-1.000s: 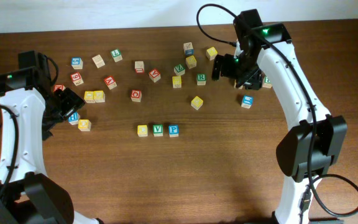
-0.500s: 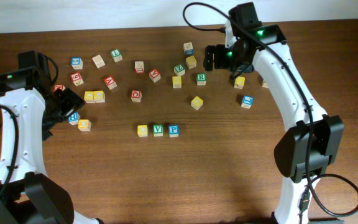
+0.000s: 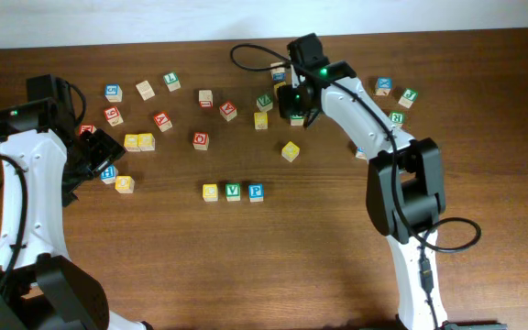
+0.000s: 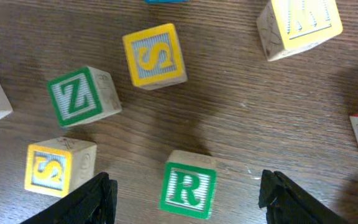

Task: Spell out CVPR
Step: 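Move the right gripper to the green R block and grasp it, then place the green R block to the right of the P block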

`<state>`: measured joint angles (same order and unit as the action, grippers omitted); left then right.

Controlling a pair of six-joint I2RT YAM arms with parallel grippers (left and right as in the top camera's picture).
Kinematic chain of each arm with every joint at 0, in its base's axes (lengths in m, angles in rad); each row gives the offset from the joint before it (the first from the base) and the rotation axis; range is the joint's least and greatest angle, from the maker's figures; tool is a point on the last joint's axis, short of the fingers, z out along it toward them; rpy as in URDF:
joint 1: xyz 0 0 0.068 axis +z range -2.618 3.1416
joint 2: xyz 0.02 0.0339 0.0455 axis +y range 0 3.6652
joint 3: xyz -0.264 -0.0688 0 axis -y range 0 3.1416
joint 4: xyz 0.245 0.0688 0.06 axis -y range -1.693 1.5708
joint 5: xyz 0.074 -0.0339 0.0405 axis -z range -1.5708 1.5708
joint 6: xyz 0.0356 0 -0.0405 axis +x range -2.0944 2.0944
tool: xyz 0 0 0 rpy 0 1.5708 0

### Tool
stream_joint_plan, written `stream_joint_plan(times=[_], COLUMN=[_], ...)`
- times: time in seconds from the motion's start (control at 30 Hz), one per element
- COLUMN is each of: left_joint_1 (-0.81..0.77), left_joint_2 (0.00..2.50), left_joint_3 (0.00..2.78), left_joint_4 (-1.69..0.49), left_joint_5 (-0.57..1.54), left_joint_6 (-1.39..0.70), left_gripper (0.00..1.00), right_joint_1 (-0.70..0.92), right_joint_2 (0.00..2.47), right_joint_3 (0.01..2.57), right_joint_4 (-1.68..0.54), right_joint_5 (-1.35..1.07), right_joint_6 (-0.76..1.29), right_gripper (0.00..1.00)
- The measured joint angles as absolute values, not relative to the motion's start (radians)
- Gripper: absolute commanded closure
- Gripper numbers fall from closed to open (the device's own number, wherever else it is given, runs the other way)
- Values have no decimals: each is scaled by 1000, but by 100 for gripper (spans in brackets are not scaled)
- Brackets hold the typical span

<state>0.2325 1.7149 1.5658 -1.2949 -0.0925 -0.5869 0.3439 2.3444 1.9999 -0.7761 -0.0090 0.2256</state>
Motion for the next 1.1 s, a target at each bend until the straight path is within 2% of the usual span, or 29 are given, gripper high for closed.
stream_joint_plan(times=[0.13, 0.17, 0.2, 0.27, 0.37, 0.43, 0.53, 0.57, 0.6, 0.67, 0.77, 0.87, 1.1], left_joint_1=[233, 233, 233, 233, 233, 233, 233, 233, 233, 233, 233, 233, 233], left_joint_2=[1715, 1715, 1715, 1715, 1715, 1715, 1715, 1715, 1715, 1715, 1715, 1715, 1715], left_joint_3=[1566, 1566, 1566, 1566, 1566, 1566, 1566, 1566, 1566, 1566, 1566, 1566, 1566], left_joint_4=[-1295, -1295, -1295, -1295, -1295, -1295, -1295, -1295, -1295, -1295, -1295, -1295, -1295], left_joint_5=[-93, -93, -93, -93, -93, -93, -93, -93, -93, -93, -93, -93, -93], left_joint_6=[-587, -587, -587, -587, -587, -587, -587, -587, -587, -587, -587, -587, -587], left_gripper=[1, 1, 1, 1, 1, 1, 1, 1, 1, 1, 1, 1, 1], right_joint_1=[364, 364, 364, 364, 364, 364, 364, 364, 364, 364, 364, 364, 364], right_joint_2=[2410, 2423, 2425, 2425, 2425, 2425, 2425, 2425, 2425, 2425, 2425, 2425, 2421], right_joint_3=[2000, 1999, 1999, 1999, 1999, 1999, 1999, 1999, 1999, 1999, 1999, 1999, 1999], right_joint_4=[-770, -766, -760, -754, -755, -759, -763, -767, -772, -785, -803, -808, -830], right_joint_5=[64, 65, 67, 75, 82, 82, 83, 83, 83, 83, 82, 82, 82], right_joint_6=[323, 334, 340, 346, 356, 355, 359, 359, 360, 358, 362, 360, 358], right_gripper=[34, 37, 49, 60, 63, 72, 71, 57, 53, 53, 67, 73, 76])
